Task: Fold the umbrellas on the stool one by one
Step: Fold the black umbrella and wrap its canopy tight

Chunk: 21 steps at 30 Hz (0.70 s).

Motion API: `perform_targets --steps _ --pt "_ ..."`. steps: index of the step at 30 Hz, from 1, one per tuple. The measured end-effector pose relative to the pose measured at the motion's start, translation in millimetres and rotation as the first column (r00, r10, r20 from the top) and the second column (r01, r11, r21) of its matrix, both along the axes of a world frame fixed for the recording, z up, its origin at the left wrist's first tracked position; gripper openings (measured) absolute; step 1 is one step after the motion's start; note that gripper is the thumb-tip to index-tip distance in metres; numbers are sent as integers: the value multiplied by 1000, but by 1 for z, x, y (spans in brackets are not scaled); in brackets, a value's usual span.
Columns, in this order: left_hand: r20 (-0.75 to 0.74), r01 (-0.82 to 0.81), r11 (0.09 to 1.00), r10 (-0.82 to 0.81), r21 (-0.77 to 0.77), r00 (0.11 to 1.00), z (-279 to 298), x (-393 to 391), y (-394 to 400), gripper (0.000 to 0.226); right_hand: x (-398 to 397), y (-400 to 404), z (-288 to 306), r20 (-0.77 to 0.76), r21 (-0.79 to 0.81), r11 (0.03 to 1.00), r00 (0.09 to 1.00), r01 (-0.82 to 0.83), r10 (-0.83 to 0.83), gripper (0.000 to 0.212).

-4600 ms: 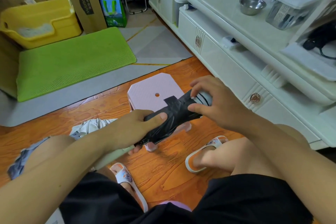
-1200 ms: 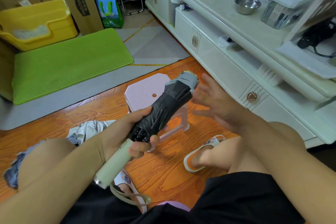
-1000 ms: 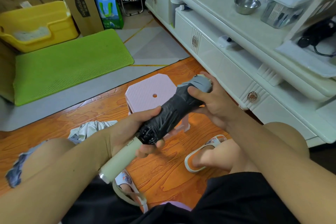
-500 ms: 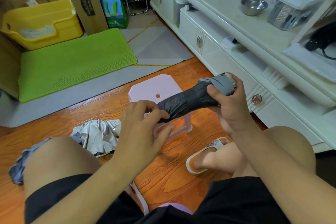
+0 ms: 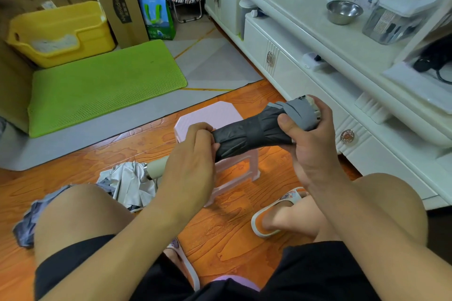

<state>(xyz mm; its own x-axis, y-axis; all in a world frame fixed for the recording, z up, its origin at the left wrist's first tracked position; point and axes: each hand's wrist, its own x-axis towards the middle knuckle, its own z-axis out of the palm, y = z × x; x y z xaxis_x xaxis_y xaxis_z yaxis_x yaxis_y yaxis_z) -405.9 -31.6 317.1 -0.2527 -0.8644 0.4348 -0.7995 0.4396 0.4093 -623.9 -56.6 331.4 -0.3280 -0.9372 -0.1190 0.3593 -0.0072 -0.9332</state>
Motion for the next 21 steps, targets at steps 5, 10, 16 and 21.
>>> perform_targets --steps 5,10,16,21 --pt "38 65 928 -84 366 996 23 33 -17 47 -4 5 -3 -5 45 999 1000 20 -20 64" --pt "14 75 783 -106 617 994 23 42 -25 70 -4 11 -4 -140 122 990 987 -67 84 68" --pt "144 -35 885 -36 464 989 17 44 -17 86 -31 0 18 -948 45 937 281 -347 150 43" --pt "227 -39 931 -47 362 973 20 38 -10 90 -36 -11 32 -972 84 876 156 -475 178 14"
